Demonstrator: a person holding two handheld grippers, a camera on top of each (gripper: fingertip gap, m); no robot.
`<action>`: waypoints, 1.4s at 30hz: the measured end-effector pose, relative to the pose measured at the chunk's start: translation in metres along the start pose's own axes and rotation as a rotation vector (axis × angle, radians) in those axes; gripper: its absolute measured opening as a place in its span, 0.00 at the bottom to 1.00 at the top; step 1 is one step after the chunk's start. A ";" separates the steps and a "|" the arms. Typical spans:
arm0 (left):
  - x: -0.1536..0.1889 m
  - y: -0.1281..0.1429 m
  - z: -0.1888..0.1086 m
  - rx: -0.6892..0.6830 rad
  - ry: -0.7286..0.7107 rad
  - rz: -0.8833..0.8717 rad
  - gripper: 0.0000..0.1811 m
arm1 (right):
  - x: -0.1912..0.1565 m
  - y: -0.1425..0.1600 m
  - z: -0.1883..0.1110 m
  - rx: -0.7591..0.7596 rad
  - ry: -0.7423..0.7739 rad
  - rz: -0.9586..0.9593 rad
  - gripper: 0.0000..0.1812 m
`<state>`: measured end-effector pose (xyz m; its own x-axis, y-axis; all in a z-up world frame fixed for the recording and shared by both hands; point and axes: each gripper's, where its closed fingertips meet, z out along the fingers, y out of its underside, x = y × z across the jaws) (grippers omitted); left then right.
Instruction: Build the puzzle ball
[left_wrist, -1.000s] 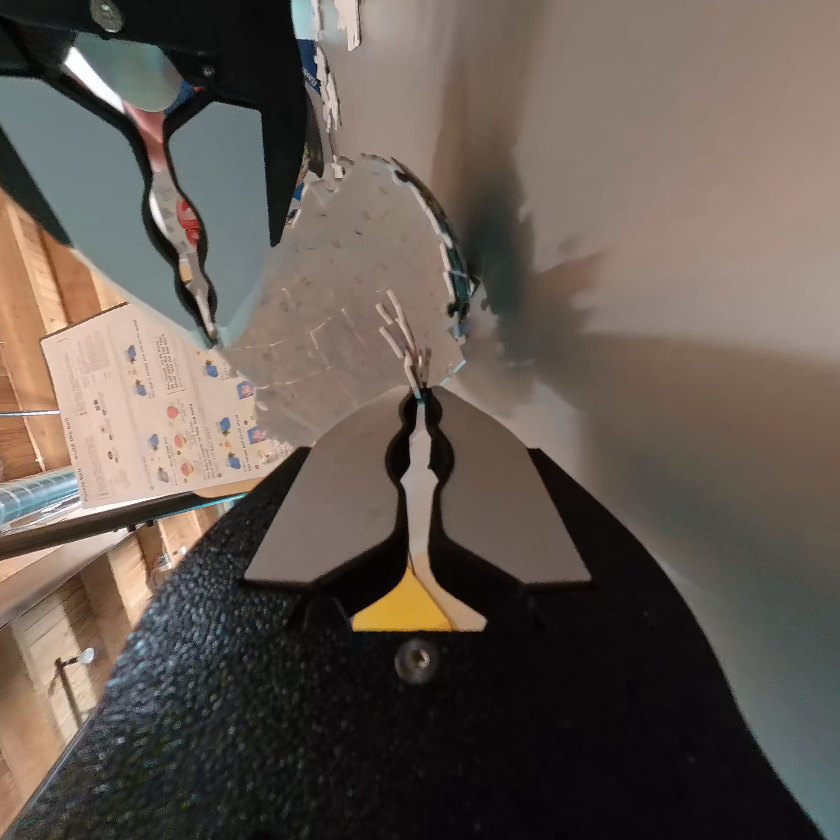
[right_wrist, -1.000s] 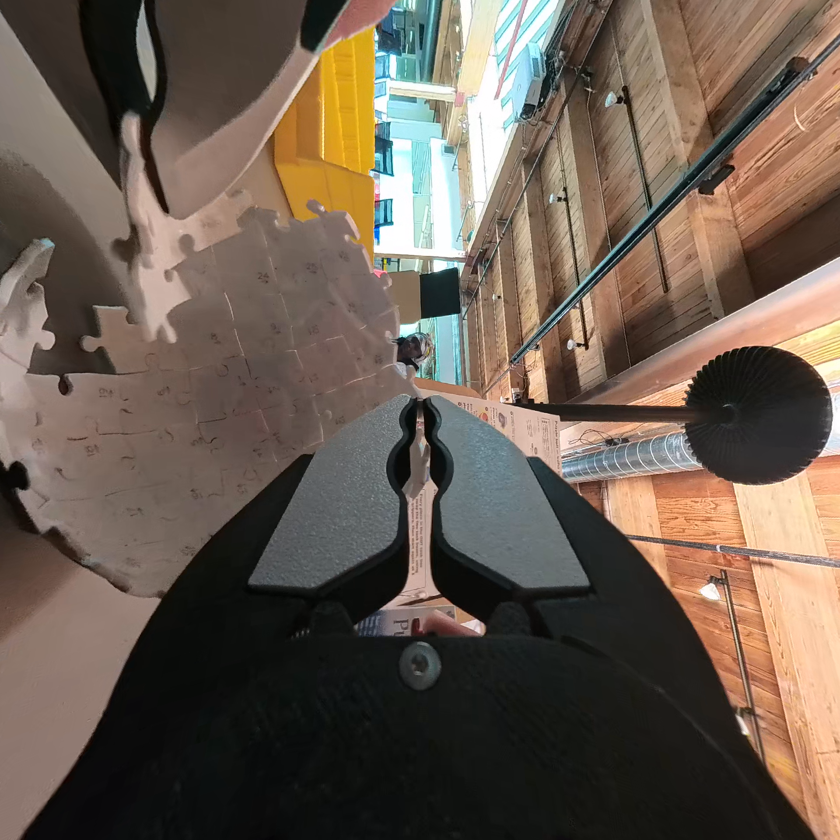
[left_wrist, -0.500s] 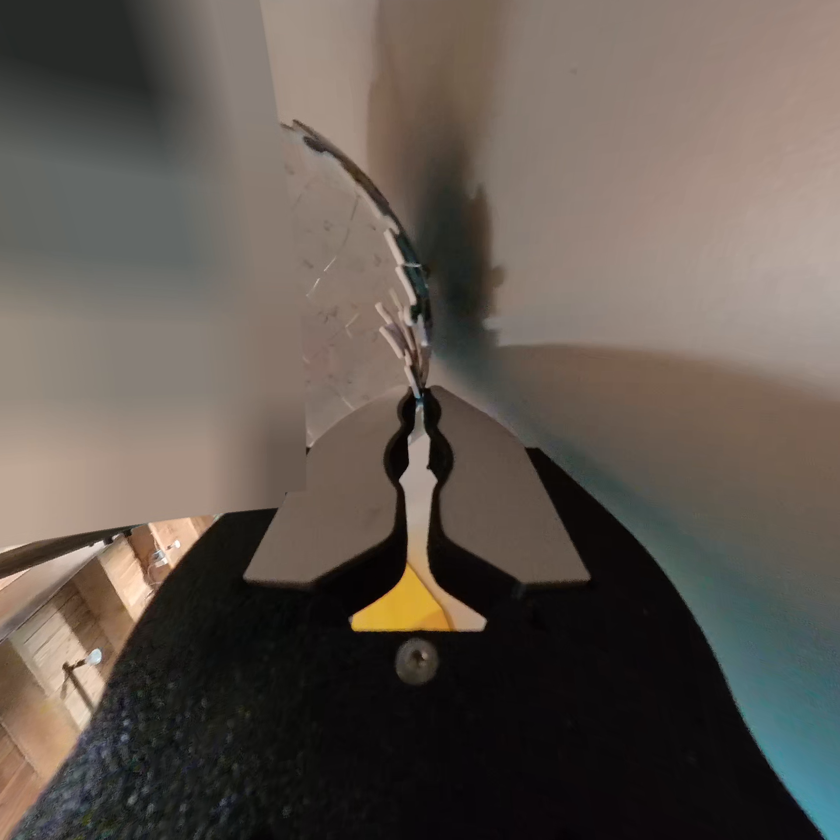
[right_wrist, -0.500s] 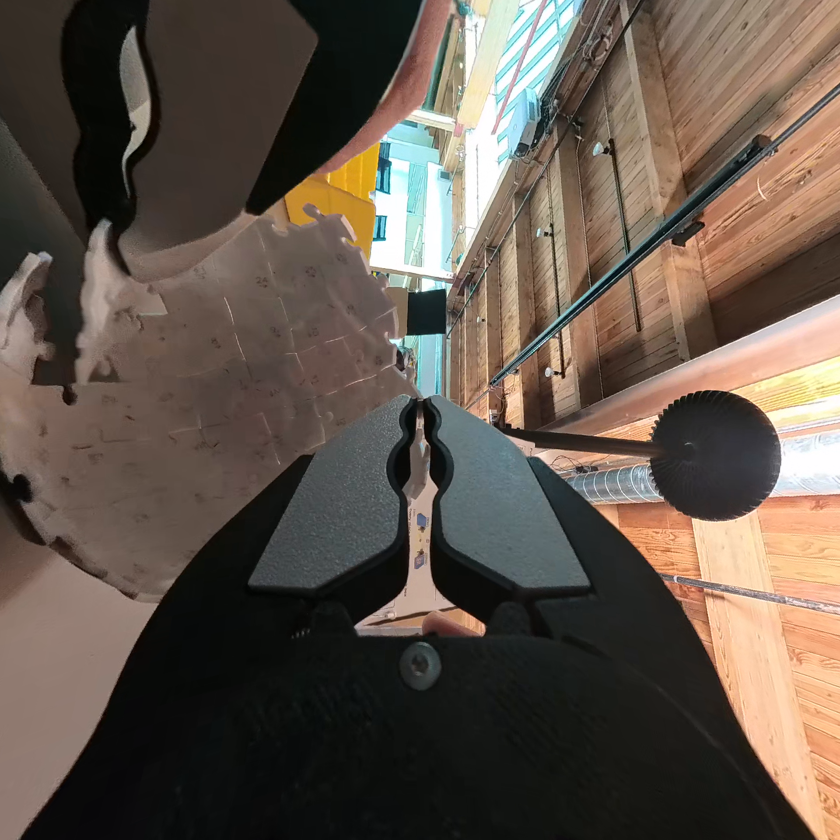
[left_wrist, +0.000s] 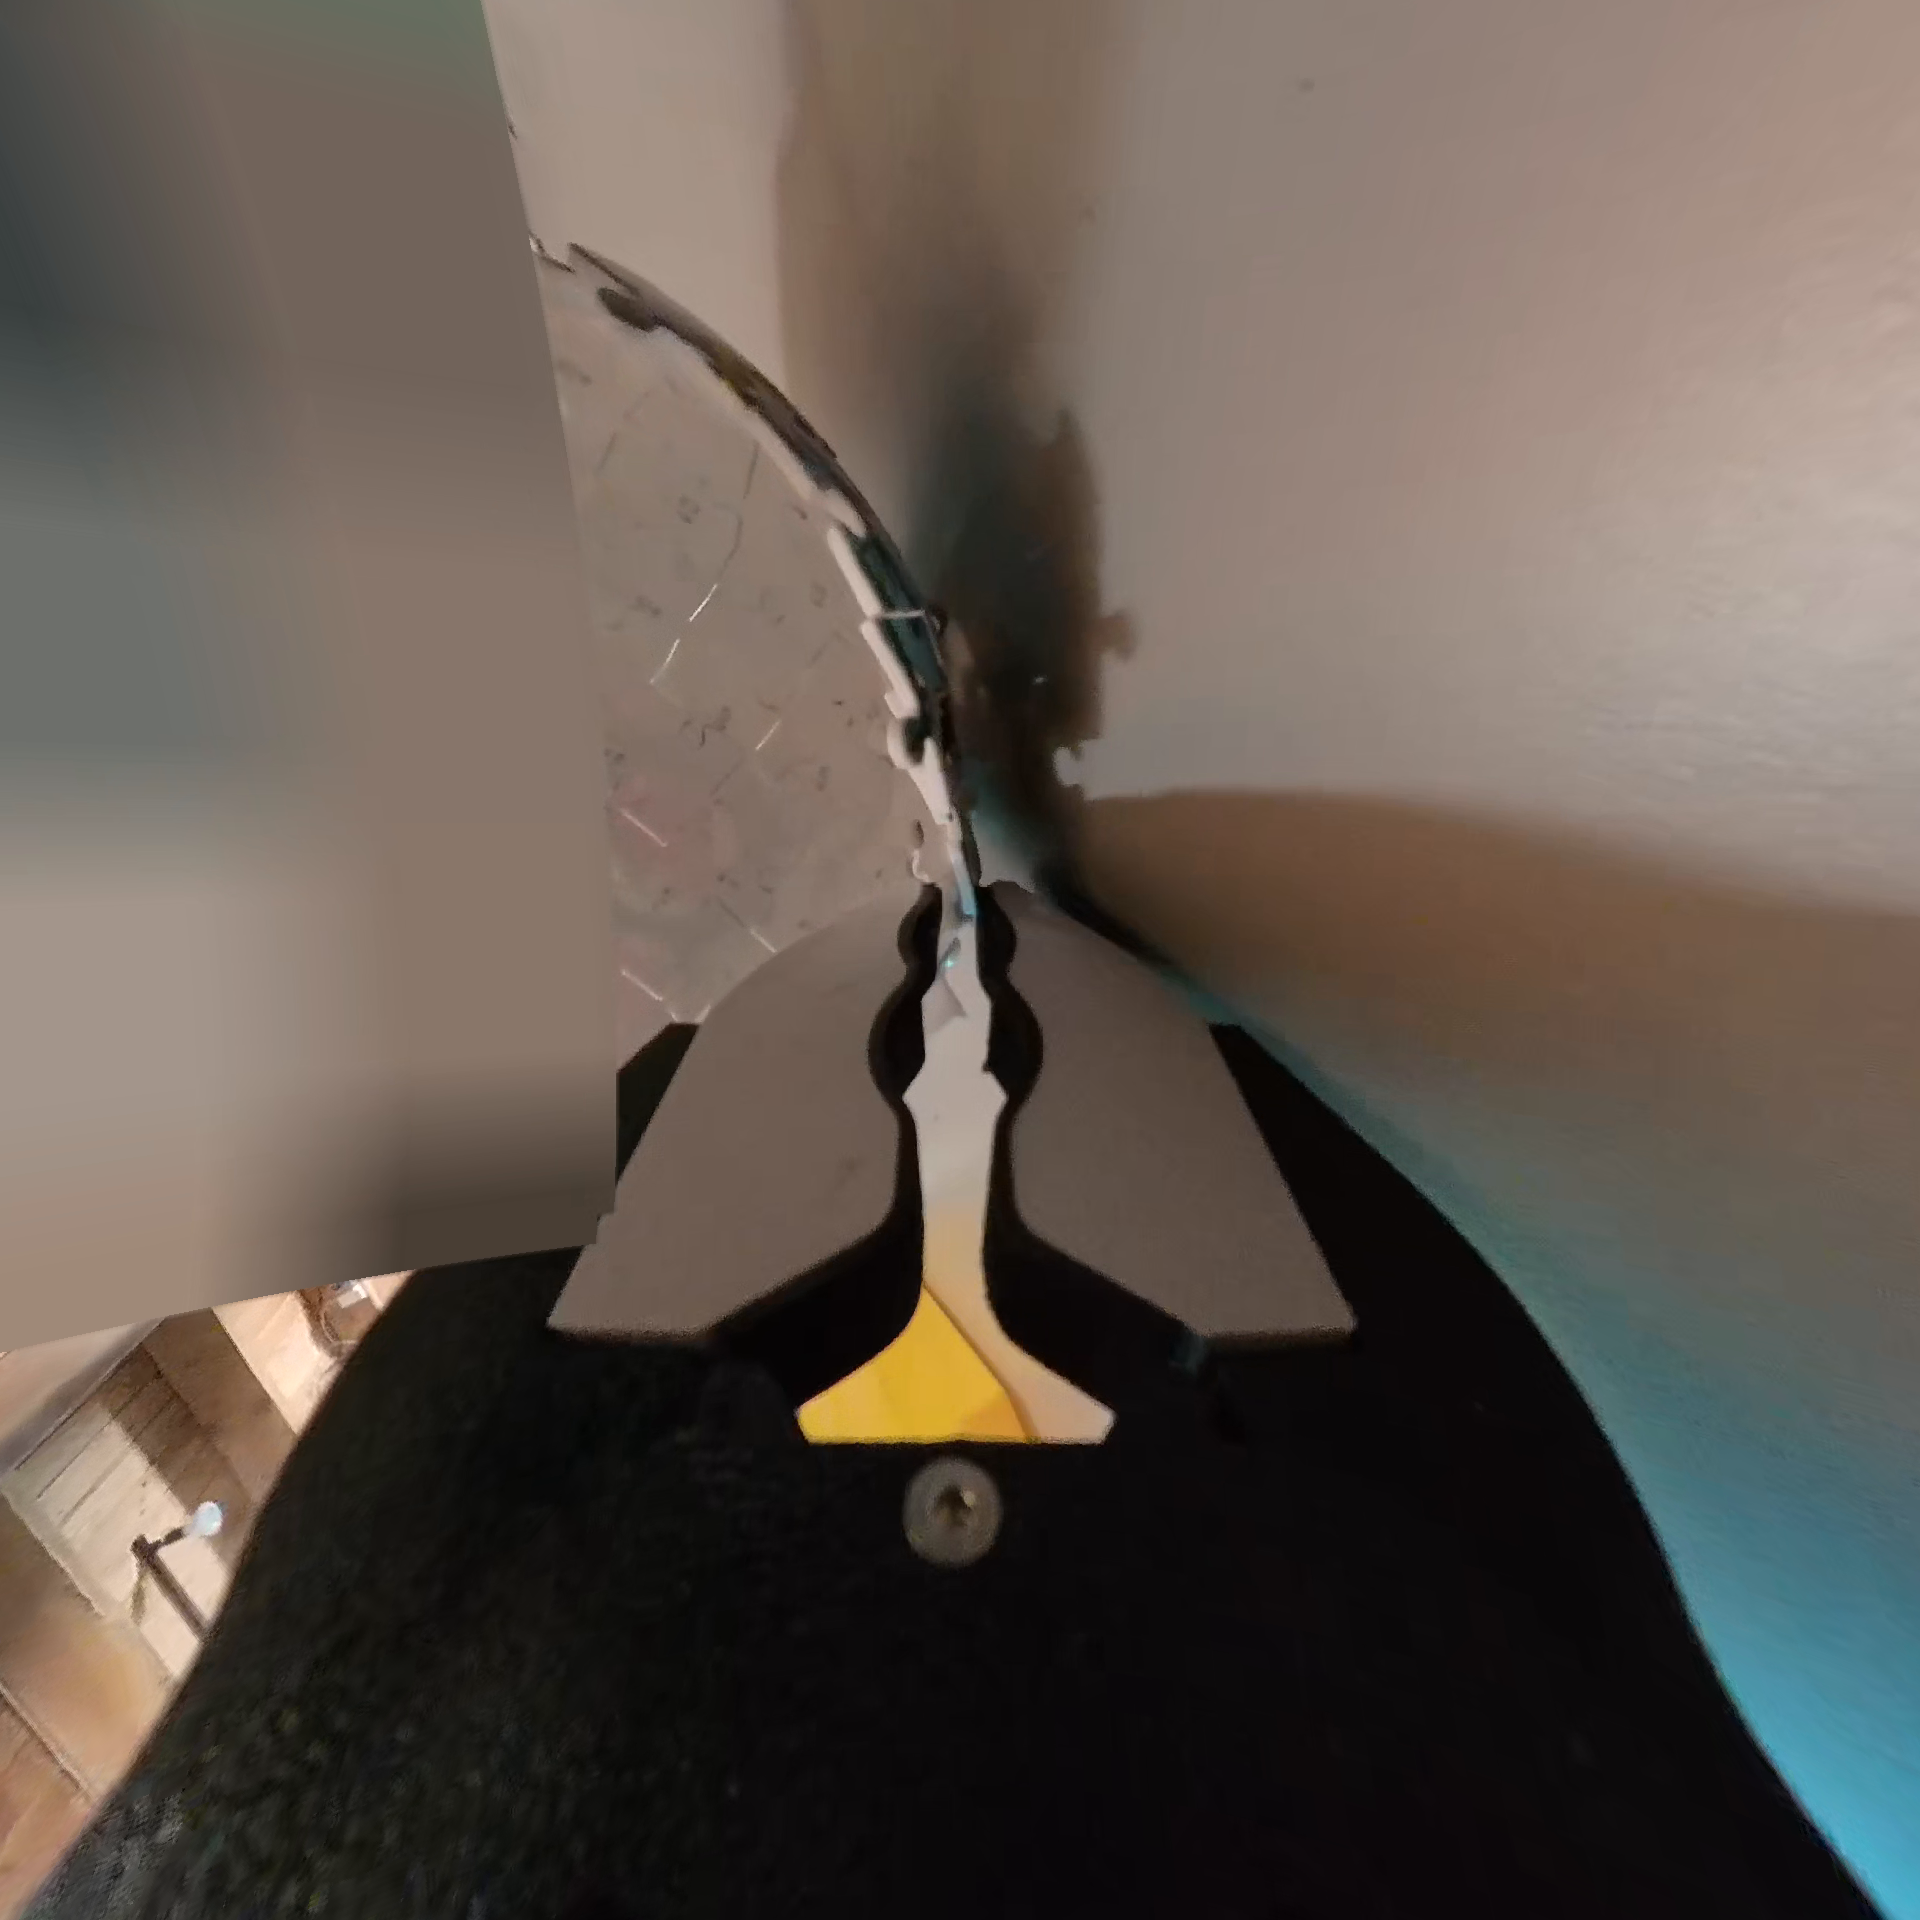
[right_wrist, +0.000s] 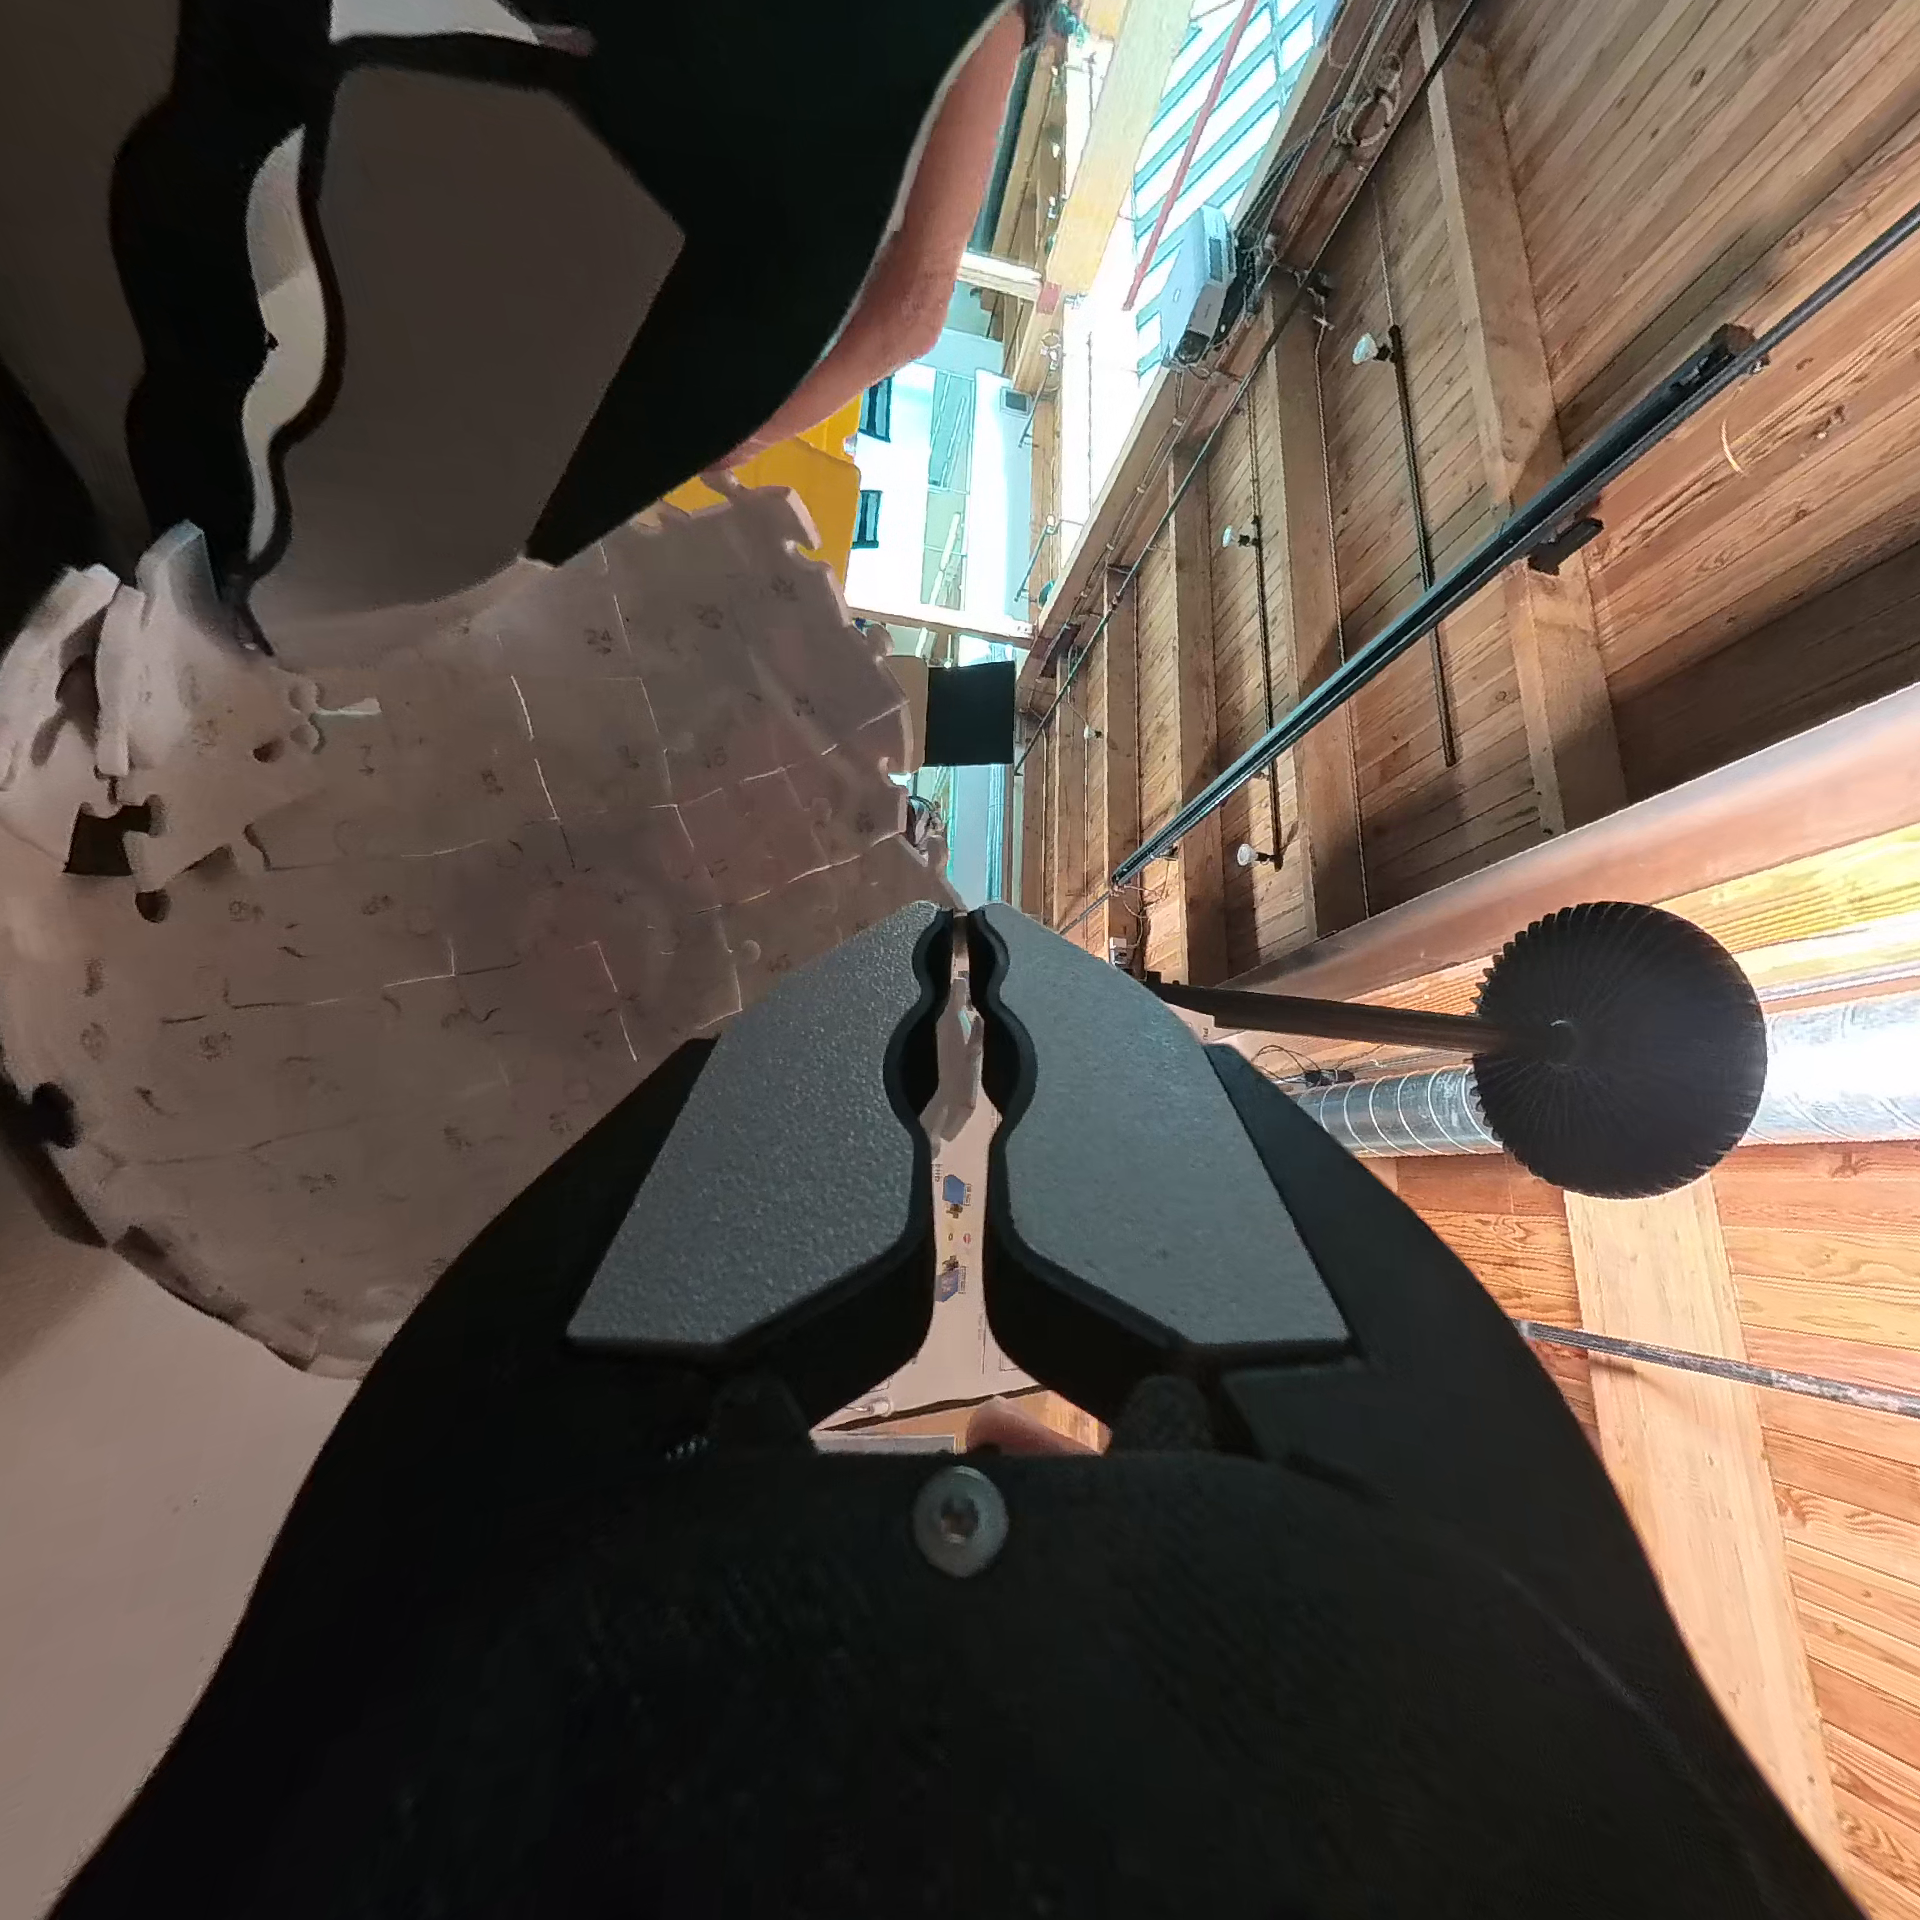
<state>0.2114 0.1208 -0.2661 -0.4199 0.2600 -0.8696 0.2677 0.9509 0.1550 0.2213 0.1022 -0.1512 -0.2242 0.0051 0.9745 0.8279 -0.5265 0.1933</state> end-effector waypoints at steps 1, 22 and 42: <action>0.000 0.000 0.000 -0.001 -0.004 -0.013 0.04 | 0.000 0.000 0.000 0.000 0.002 -0.009 0.01; -0.004 0.002 -0.041 0.048 0.037 -0.469 0.17 | 0.000 -0.004 0.003 -0.002 0.024 -0.072 0.01; -0.005 -0.010 -0.014 0.087 0.041 -0.269 0.20 | -0.002 0.005 0.000 0.024 0.030 0.014 0.01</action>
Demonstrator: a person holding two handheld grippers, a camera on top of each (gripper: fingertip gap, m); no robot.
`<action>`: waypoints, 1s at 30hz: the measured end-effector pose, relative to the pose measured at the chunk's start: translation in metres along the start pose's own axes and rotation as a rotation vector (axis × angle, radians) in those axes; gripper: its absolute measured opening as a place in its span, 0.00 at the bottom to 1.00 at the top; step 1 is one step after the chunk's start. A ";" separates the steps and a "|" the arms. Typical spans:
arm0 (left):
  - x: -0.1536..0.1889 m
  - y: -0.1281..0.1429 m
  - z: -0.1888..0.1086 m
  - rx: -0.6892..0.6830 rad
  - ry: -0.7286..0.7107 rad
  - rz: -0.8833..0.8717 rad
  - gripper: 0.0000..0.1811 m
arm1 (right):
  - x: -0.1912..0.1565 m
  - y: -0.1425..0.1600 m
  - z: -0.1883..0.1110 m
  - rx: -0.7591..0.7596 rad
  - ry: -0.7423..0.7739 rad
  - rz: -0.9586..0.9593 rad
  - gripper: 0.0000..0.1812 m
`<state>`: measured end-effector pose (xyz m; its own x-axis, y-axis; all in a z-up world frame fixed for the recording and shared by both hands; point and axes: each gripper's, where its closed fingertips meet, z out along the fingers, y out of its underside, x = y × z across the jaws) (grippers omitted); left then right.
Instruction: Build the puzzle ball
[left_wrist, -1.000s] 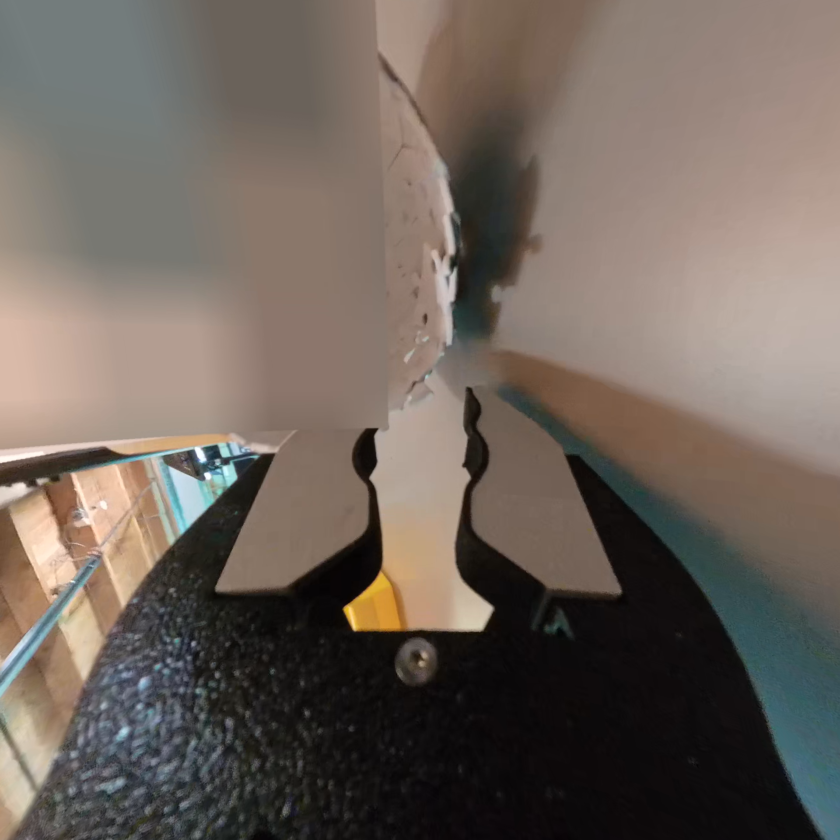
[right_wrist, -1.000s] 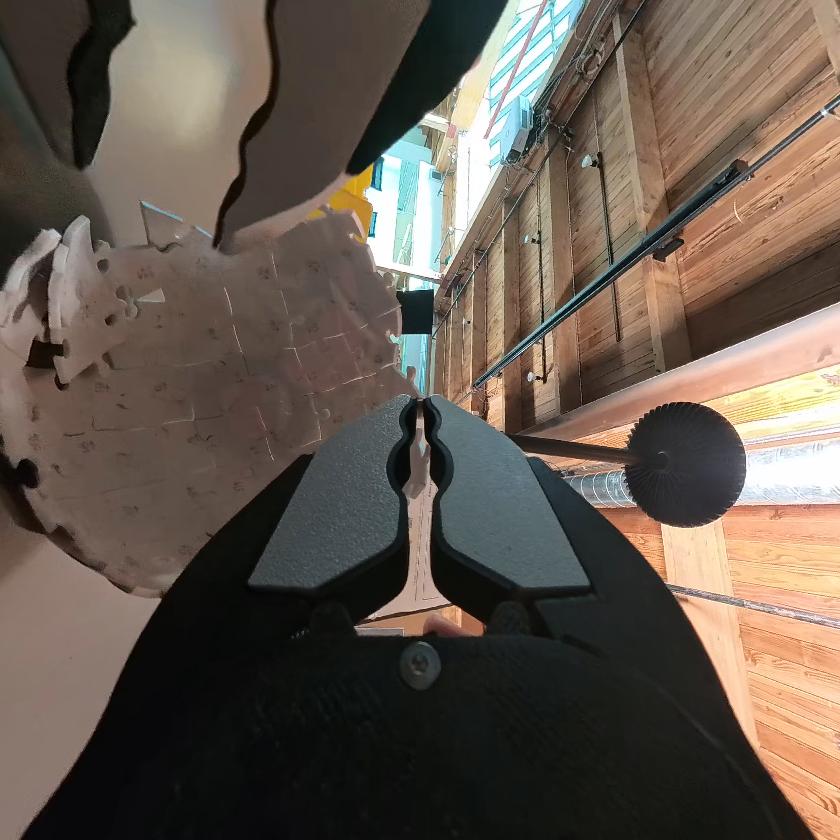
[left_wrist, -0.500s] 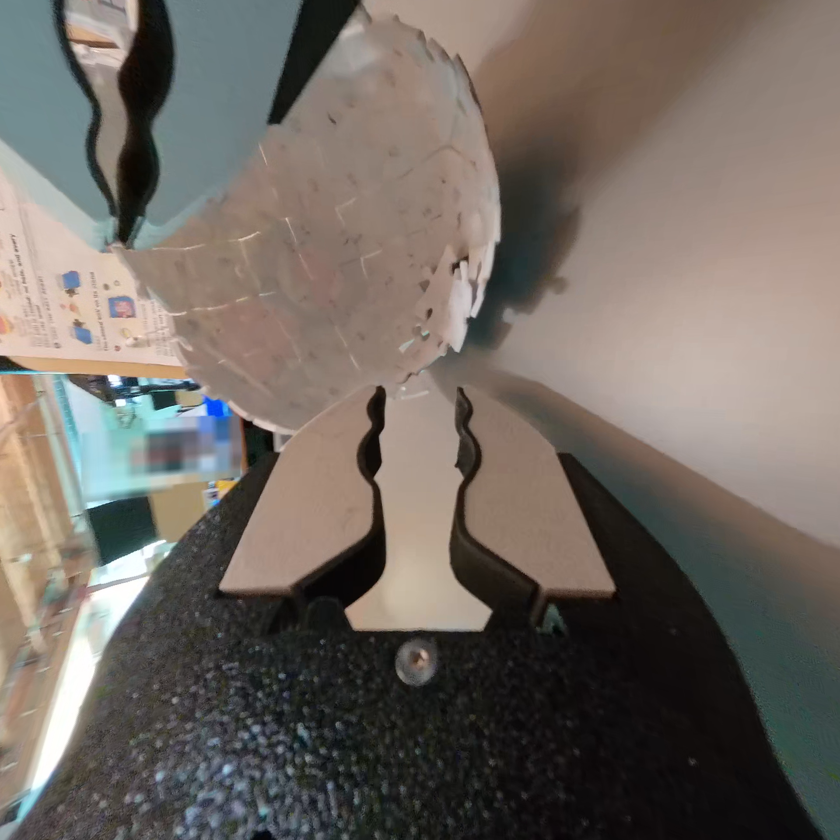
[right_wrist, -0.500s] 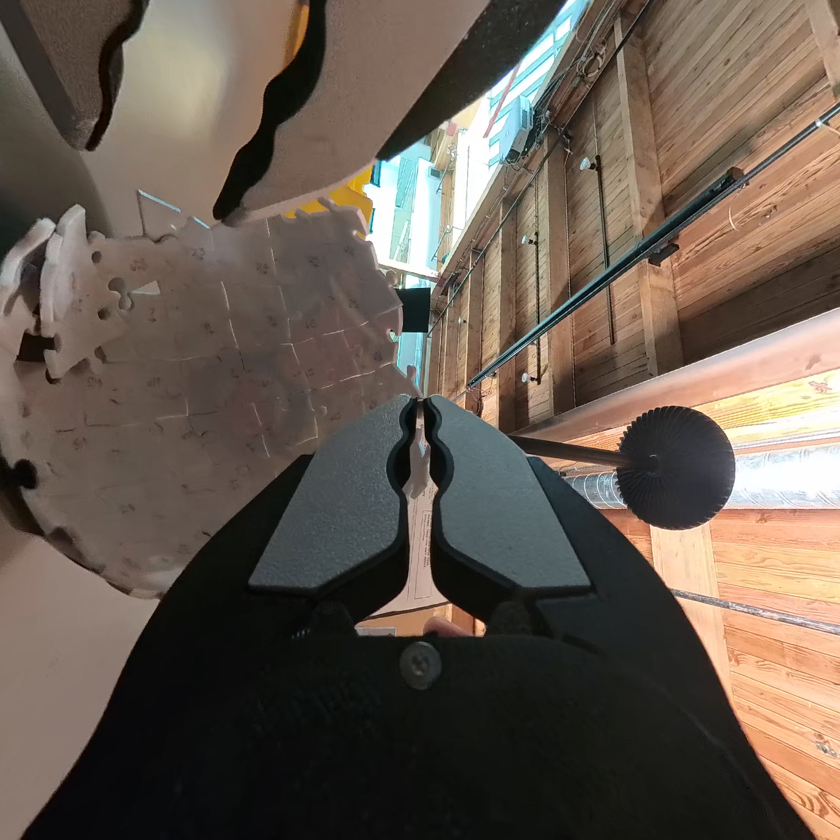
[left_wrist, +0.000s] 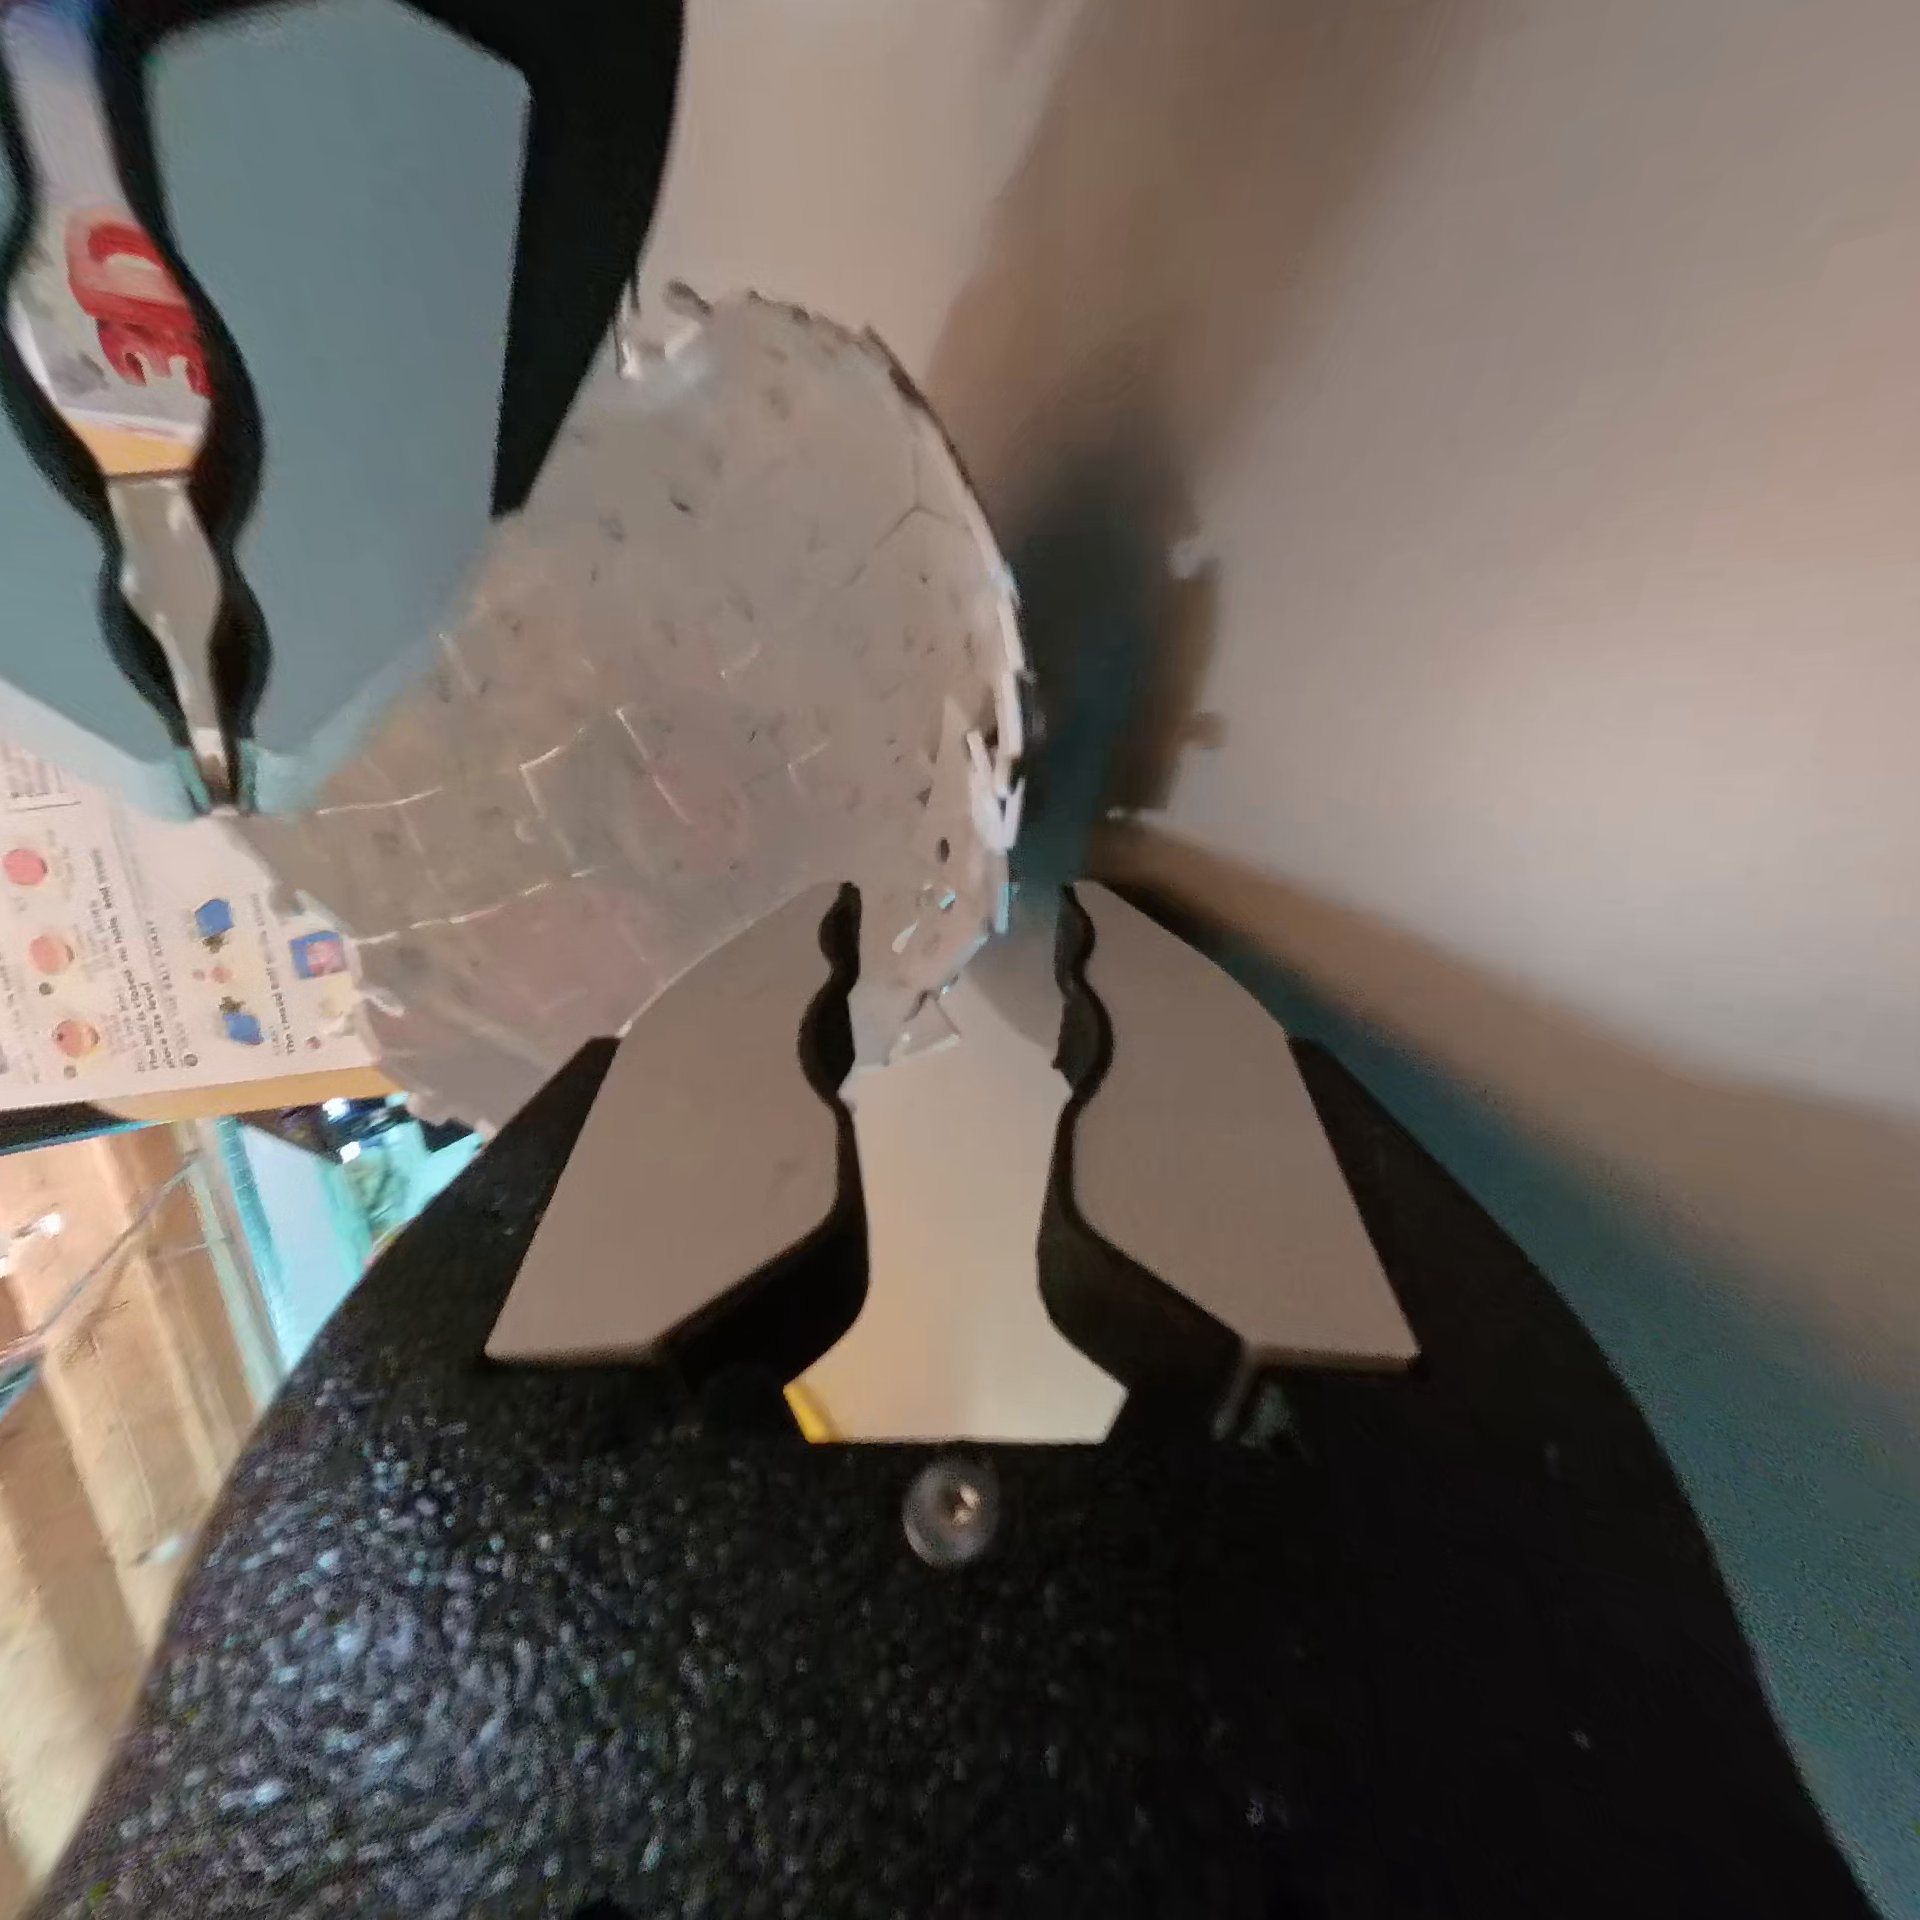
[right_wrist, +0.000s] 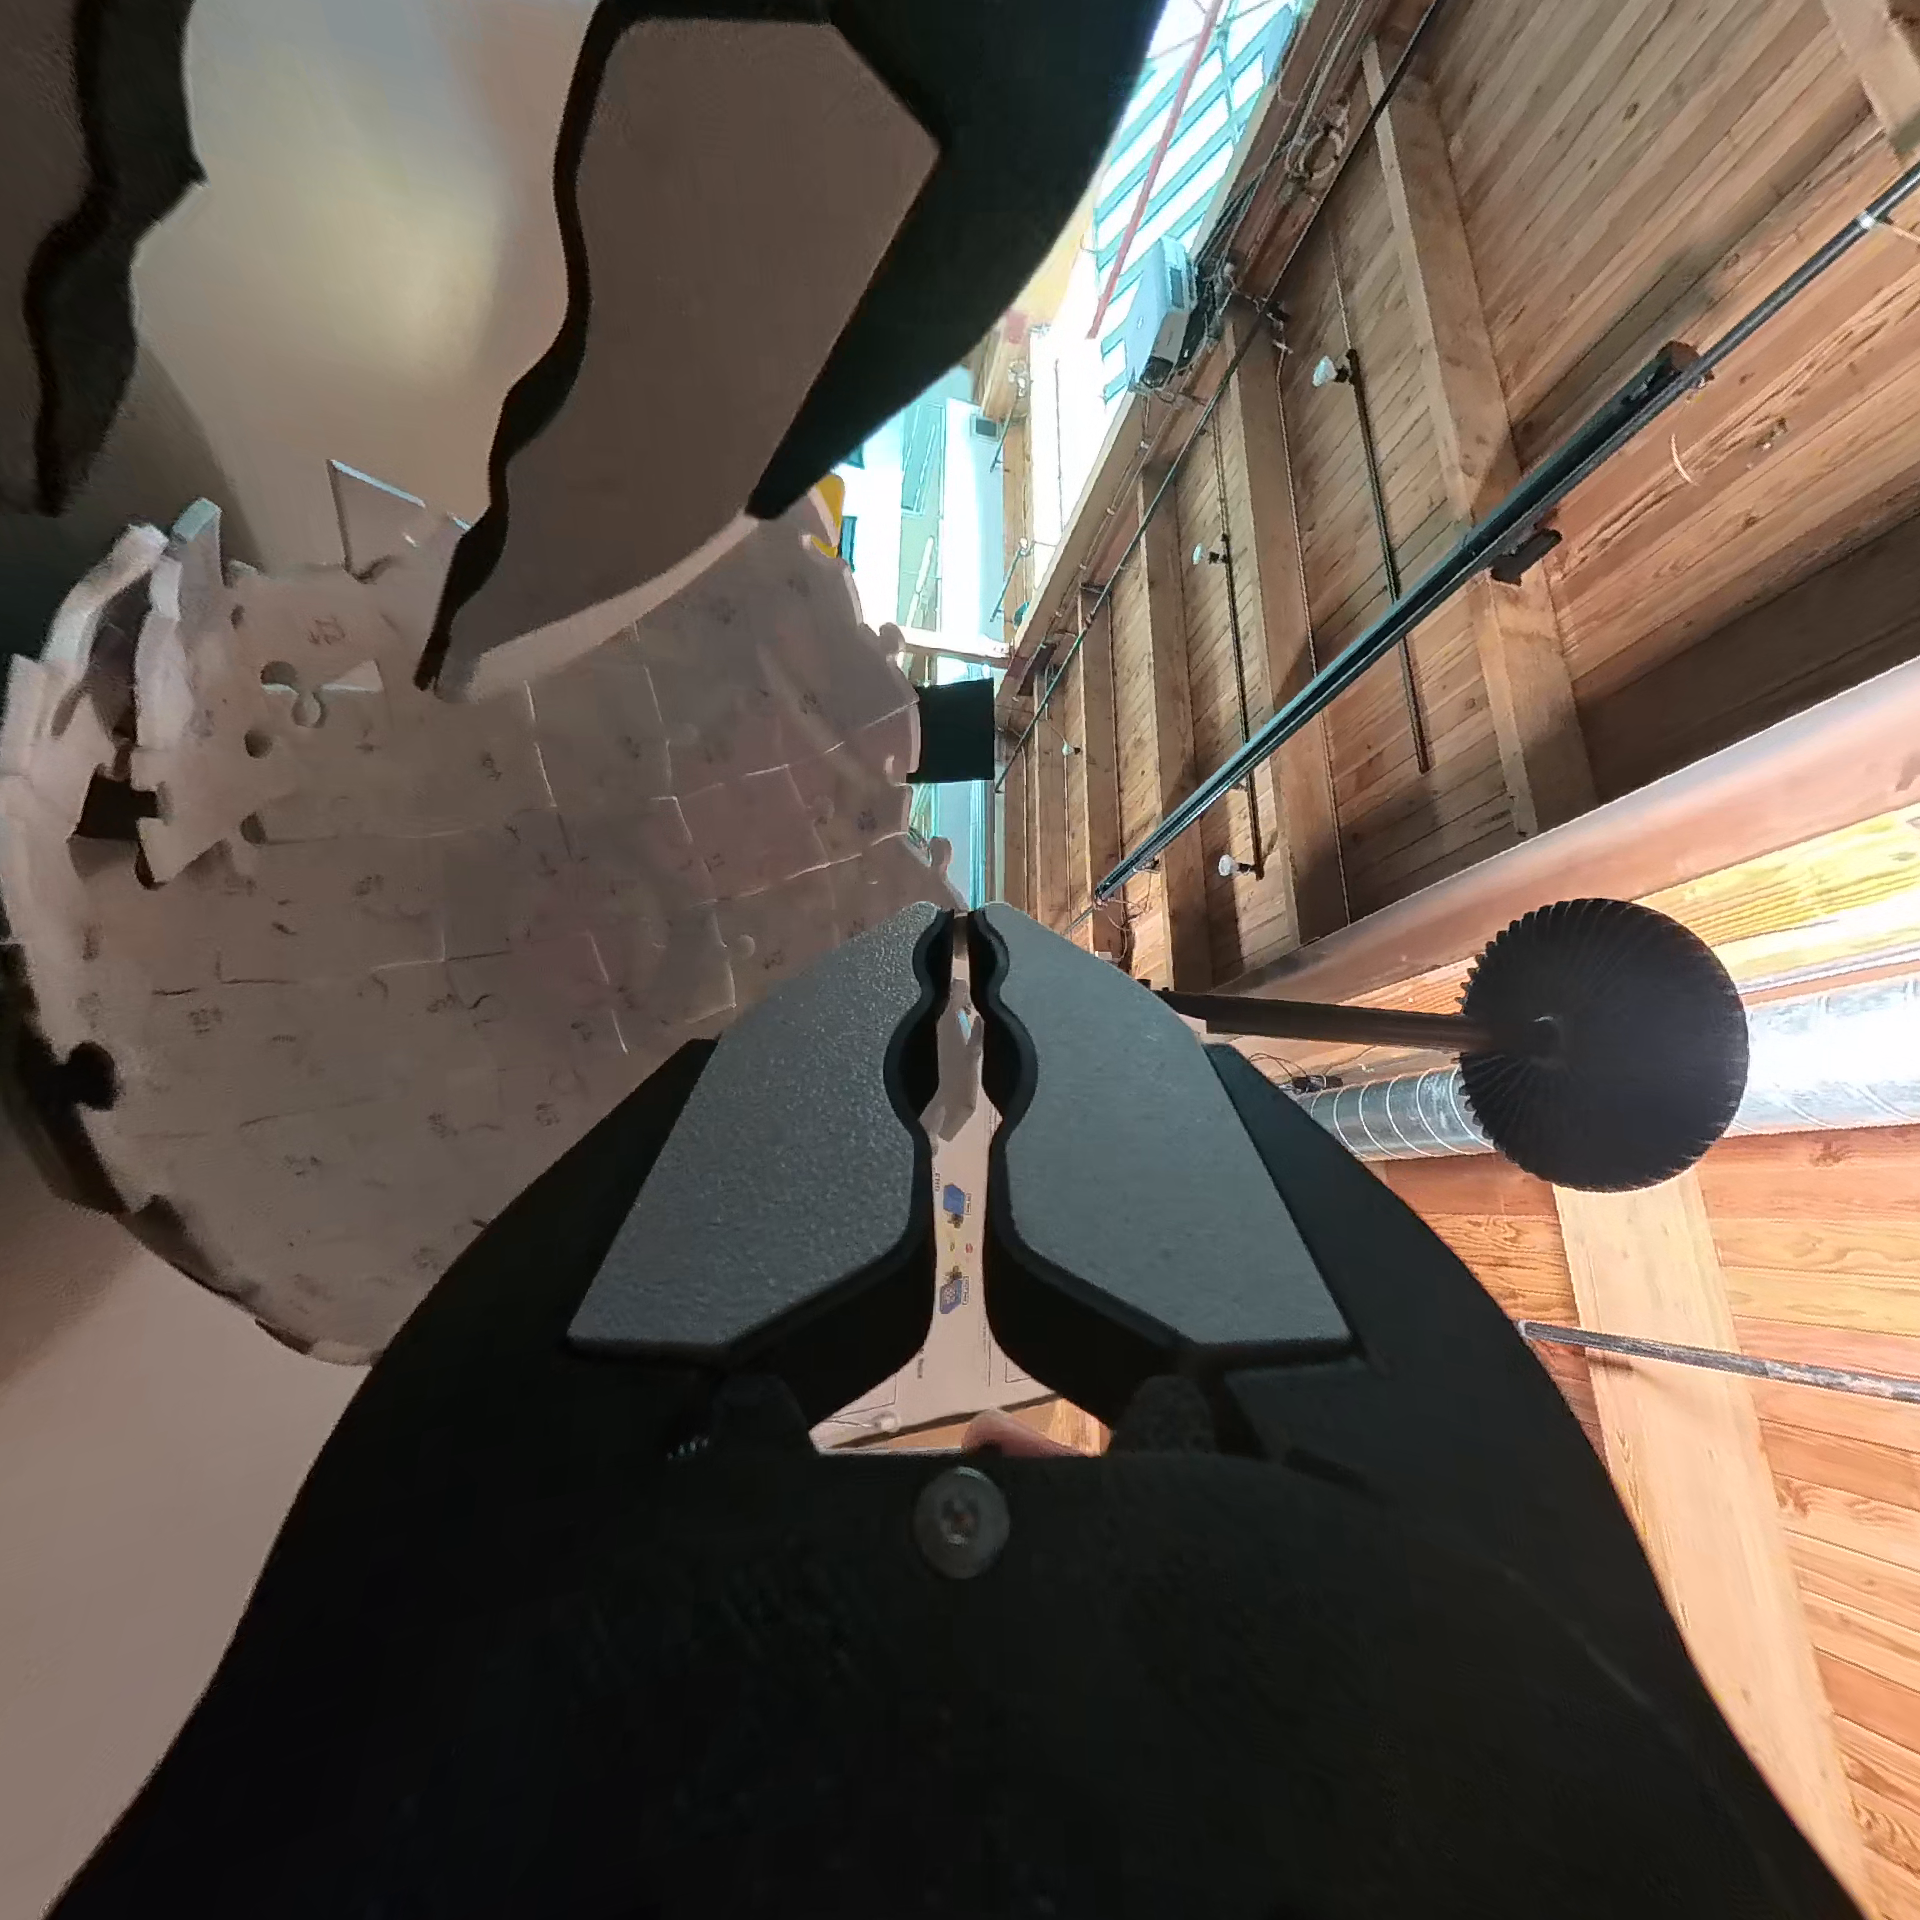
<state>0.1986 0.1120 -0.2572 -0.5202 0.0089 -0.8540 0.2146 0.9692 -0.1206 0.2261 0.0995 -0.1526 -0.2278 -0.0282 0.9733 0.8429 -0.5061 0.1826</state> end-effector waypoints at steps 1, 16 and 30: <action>-0.001 0.006 0.002 -0.029 -0.019 0.026 0.18 | 0.000 0.000 0.000 0.000 0.001 -0.002 0.01; 0.002 0.010 0.004 -0.042 -0.072 0.166 0.01 | -0.001 0.000 0.001 0.000 0.001 -0.010 0.01; 0.025 0.019 -0.041 -0.055 -0.057 0.136 0.01 | 0.000 -0.001 0.002 -0.004 0.006 -0.044 0.01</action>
